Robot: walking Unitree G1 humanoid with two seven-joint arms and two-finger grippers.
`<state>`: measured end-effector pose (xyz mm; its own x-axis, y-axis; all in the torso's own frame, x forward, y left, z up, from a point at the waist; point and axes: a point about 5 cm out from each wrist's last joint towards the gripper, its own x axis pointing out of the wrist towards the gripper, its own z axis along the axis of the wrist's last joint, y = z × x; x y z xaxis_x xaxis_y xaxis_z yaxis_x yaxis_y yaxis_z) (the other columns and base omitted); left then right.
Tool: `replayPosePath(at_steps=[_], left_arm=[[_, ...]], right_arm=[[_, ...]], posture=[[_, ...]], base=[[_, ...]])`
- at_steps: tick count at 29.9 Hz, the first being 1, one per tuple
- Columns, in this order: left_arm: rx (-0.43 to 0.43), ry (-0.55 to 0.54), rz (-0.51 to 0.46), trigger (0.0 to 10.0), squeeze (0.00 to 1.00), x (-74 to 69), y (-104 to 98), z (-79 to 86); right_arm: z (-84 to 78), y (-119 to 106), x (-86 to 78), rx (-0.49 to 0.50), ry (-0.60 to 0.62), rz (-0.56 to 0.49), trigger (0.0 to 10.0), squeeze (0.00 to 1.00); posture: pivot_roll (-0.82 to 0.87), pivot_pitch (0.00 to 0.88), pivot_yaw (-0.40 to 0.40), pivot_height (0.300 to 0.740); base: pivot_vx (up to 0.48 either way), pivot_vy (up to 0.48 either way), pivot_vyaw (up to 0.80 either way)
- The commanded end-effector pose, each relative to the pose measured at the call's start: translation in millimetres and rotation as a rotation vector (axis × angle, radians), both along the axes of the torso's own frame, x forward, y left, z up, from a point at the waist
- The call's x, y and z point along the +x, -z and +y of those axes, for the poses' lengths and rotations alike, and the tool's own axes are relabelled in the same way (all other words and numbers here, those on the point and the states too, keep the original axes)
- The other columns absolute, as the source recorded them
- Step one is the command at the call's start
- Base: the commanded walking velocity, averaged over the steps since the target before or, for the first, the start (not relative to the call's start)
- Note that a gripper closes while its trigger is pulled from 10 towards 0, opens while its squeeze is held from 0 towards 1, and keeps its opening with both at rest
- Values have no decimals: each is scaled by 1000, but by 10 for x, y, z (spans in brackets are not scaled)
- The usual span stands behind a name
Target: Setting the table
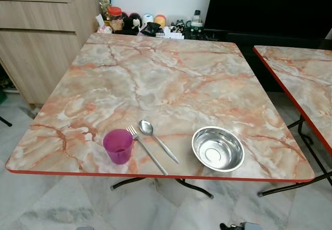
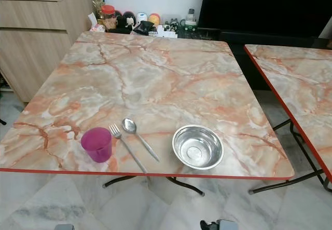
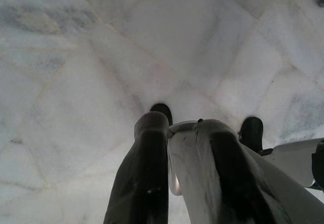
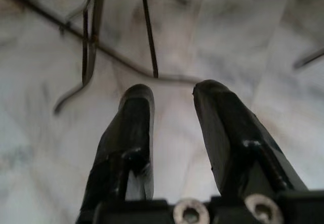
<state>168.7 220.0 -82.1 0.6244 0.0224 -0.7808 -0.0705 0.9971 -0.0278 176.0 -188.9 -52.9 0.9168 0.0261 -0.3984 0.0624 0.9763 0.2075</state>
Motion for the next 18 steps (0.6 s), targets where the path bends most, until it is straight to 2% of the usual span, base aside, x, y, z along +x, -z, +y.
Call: replayPosePath(at_steps=[1, 2, 4, 8, 9, 15, 17, 18], left_arm=[[2, 16, 20, 10000, 0, -51, 29, -27], [2, 17, 19, 10000, 0, -49, 28, -28], [3, 24, 13, 10000, 0, -27, 20, -35], [2, 28, 7, 10000, 0, -11, 14, -45], [2, 30, 1, 10000, 0, 9, 5, -49], [3, 29, -9, 10000, 0, 43, -11, -47], [4, 27, -12, 10000, 0, 57, -18, -42], [4, 26, -13, 10000, 0, 59, -19, -42]], right_arm=[[-58, -164, 41, -12, 28, -96, 10000, 0], [-59, -199, 44, -14, 30, -113, 10000, 0], [28, -648, 87, -34, 31, -232, 10000, 0], [21, -814, 77, -58, 50, -282, 10000, 0], [25, -925, 69, -83, 43, -314, 10000, 0], [50, -1139, 67, -143, 27, -350, 10000, 0], [-3, -1332, 103, -130, 65, -366, 10000, 0], [-20, -1365, 128, -121, 76, -375, 10000, 529]], posture=[[38, 61, -96, 740], [38, 61, -96, 740], [34, 54, -99, 740], [32, 57, -102, 740], [31, 59, -101, 740], [19, 86, -104, 740], [11, 93, -99, 740], [11, 93, -99, 740]], base=[[0, 0, 0], [0, 0, 0], [0, 0, 0], [0, 0, 0], [0, 0, 0], [0, 0, 0], [0, 0, 0], [0, 0, 0]])
